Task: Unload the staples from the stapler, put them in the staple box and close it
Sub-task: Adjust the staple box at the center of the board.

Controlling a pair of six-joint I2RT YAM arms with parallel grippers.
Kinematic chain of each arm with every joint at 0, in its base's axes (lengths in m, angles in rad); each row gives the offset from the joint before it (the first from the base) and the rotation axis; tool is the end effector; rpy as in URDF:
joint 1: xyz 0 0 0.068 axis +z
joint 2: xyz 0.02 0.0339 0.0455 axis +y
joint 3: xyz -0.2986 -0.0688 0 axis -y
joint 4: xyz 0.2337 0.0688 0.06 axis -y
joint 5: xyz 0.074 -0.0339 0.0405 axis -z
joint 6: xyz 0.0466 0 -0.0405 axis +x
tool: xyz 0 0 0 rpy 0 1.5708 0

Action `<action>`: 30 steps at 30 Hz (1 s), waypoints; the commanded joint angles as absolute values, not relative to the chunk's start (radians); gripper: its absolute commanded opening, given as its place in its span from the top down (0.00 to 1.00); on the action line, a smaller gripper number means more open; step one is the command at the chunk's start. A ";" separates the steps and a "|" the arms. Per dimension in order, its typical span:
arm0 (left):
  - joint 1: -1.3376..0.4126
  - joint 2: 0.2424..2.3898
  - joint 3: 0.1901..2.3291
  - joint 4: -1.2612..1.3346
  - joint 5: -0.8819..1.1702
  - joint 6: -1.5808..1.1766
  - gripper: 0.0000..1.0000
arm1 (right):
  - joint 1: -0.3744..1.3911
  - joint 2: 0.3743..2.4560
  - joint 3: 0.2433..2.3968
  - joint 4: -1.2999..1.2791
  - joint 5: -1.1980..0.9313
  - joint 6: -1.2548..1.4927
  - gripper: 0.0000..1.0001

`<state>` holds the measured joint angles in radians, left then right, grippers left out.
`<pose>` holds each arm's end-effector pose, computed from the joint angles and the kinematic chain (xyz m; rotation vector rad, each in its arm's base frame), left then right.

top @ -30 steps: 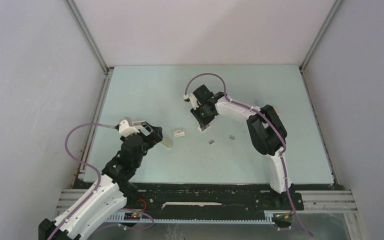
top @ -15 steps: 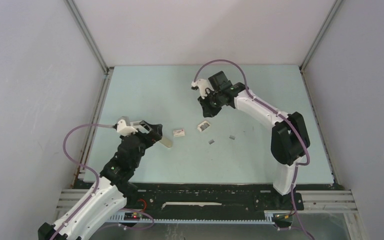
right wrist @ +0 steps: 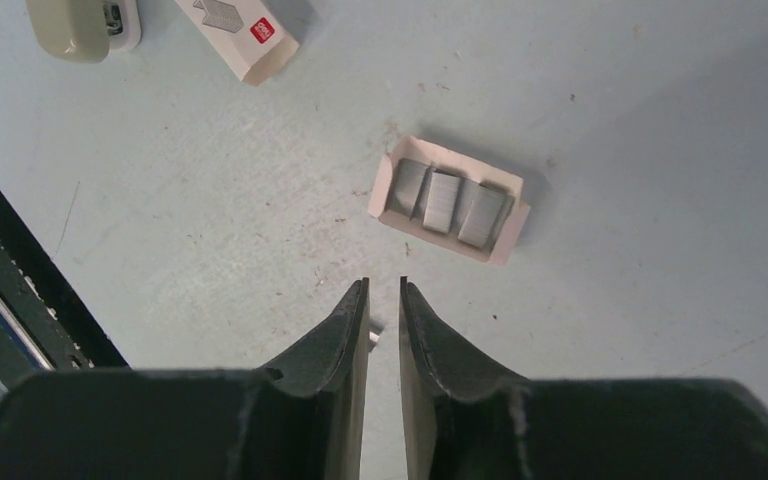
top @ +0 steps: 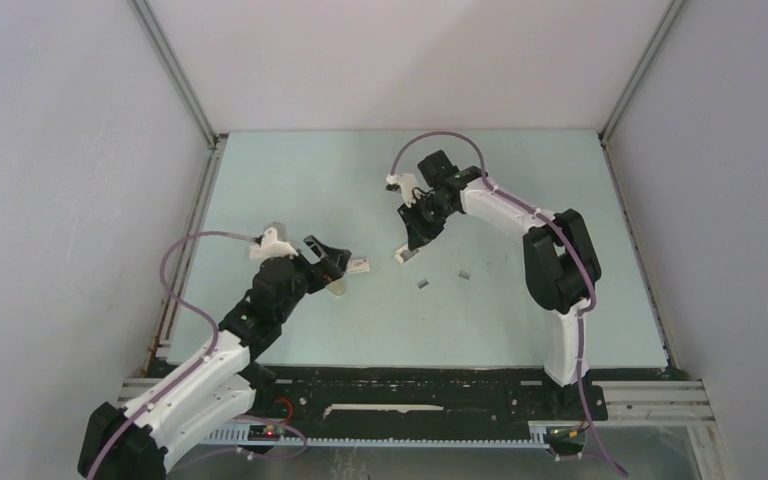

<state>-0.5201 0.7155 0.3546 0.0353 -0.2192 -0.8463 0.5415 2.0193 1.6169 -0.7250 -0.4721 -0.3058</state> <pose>0.1332 -0.0646 0.2448 -0.4682 1.8972 -0.7165 0.3640 0.2437 0.2419 -1.2306 2.3764 0.7091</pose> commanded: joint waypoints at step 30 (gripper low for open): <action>-0.537 1.468 0.771 0.044 0.162 -0.905 0.03 | 0.426 2.281 1.821 -0.801 -0.714 -0.138 0.55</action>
<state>-0.5312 1.4548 0.7147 0.0555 0.1467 -0.8925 0.3935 2.2715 1.7786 -0.7723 -0.6880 -0.1474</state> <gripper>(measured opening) 0.972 0.445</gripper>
